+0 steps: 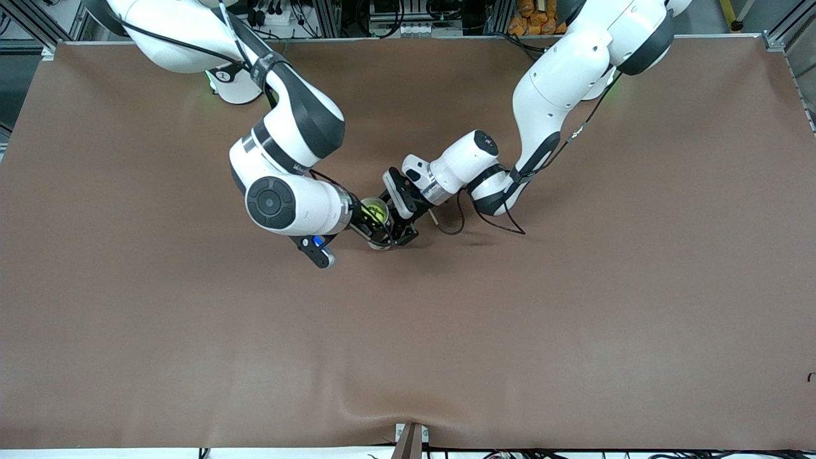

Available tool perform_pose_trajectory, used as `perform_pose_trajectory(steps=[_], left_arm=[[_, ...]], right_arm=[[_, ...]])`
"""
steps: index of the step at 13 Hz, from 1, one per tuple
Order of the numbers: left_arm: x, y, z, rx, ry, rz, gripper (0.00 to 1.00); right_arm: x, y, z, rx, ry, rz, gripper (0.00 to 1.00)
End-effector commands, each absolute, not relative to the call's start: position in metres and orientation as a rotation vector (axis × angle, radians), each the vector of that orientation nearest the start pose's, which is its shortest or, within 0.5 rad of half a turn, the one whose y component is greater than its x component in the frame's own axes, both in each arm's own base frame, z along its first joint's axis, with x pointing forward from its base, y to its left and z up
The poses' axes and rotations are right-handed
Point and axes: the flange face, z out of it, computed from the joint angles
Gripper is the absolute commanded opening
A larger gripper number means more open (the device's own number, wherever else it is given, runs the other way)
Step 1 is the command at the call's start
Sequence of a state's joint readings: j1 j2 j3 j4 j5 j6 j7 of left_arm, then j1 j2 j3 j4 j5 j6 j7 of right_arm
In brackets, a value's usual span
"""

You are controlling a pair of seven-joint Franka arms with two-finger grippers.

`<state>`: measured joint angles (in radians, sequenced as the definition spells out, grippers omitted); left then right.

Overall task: Insert tennis ball vertically with right arm
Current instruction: 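Carry the second ball with the right gripper and drop it into the can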

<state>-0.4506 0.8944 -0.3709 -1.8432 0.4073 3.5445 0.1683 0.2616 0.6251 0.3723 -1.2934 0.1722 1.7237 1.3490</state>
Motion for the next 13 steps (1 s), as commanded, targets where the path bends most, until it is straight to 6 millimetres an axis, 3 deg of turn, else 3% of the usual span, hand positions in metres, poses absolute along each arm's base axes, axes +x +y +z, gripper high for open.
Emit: perform_pose_trajectory(steps=[1, 2, 3, 5, 7, 8, 11, 13], left_arm=[[0.446, -0.495, 0.180, -2.739, 1.863, -1.422, 0.88], [0.448, -0.493, 0.180, -2.740, 1.857, -1.424, 1.00], [0.448, -0.493, 0.181, -2.741, 1.858, -1.423, 1.00], [0.448, -0.491, 0.181, -2.741, 1.858, -1.418, 1.00], [0.448, -0.491, 0.181, -2.751, 1.850, -1.416, 1.00], [0.448, -0.490, 0.180, -2.756, 1.847, -1.411, 1.00], [0.442, -0.487, 0.181, -2.755, 1.860, -1.391, 1.00], [0.443, -0.476, 0.180, -2.766, 1.845, -1.370, 1.00]], right_arm=[[0.615, 0.342, 0.429, -2.733, 1.207, 0.585, 1.00], [0.627, 0.323, 0.445, -2.729, 1.156, 0.556, 1.00], [0.642, 0.297, 0.460, -2.720, 1.090, 0.522, 1.00], [0.659, 0.258, 0.468, -2.717, 1.022, 0.481, 1.00], [0.665, 0.217, 0.498, -2.746, 0.887, 0.387, 1.00], [0.671, 0.194, 0.498, -2.787, 0.801, 0.357, 1.00], [0.670, 0.155, 0.516, -2.940, 0.586, 0.278, 1.00], [0.665, 0.127, 0.551, -2.951, 0.563, 0.244, 1.00]])
